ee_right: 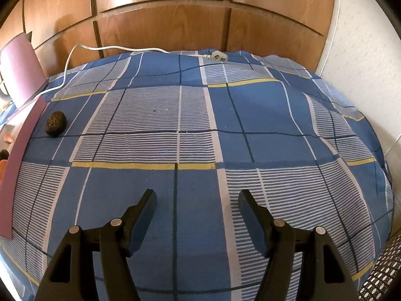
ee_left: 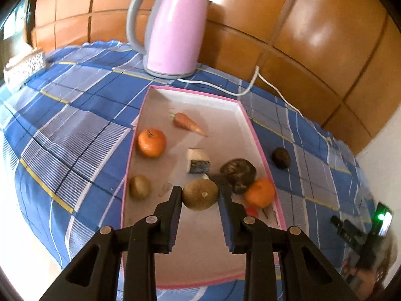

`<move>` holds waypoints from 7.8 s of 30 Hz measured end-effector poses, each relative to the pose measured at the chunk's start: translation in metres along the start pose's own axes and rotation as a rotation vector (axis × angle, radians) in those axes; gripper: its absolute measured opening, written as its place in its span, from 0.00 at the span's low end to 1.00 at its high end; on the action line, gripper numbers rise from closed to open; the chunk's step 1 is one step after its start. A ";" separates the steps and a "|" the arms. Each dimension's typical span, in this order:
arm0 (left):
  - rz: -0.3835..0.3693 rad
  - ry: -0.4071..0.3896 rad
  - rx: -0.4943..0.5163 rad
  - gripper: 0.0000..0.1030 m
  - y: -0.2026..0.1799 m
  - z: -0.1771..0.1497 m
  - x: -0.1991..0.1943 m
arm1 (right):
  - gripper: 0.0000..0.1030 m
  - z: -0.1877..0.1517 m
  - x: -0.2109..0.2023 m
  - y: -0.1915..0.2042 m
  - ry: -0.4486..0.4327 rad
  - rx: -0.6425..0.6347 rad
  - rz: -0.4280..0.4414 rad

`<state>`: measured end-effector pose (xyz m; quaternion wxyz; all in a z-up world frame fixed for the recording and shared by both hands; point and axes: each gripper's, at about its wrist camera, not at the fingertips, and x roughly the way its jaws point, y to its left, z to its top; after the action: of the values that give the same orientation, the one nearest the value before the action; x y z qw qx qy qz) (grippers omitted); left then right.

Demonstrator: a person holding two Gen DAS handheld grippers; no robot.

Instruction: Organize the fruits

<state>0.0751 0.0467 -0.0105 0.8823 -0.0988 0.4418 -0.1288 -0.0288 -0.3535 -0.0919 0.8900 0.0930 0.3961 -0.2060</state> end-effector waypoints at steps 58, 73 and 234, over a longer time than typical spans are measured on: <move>0.177 -0.114 0.043 0.95 -0.025 -0.042 -0.011 | 0.67 0.065 0.001 0.123 -0.018 -0.250 0.353; 0.162 -0.106 0.017 0.95 -0.017 -0.043 -0.013 | 0.49 0.093 0.060 0.192 0.123 -0.313 0.344; 0.313 -0.263 0.046 1.00 -0.043 -0.059 -0.056 | 0.65 -0.007 -0.106 0.168 -0.259 -0.323 0.295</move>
<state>-0.0108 0.0204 0.0092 0.9436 -0.0250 0.3299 0.0137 -0.0233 -0.1696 -0.0175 0.9570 -0.0210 0.2887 -0.0180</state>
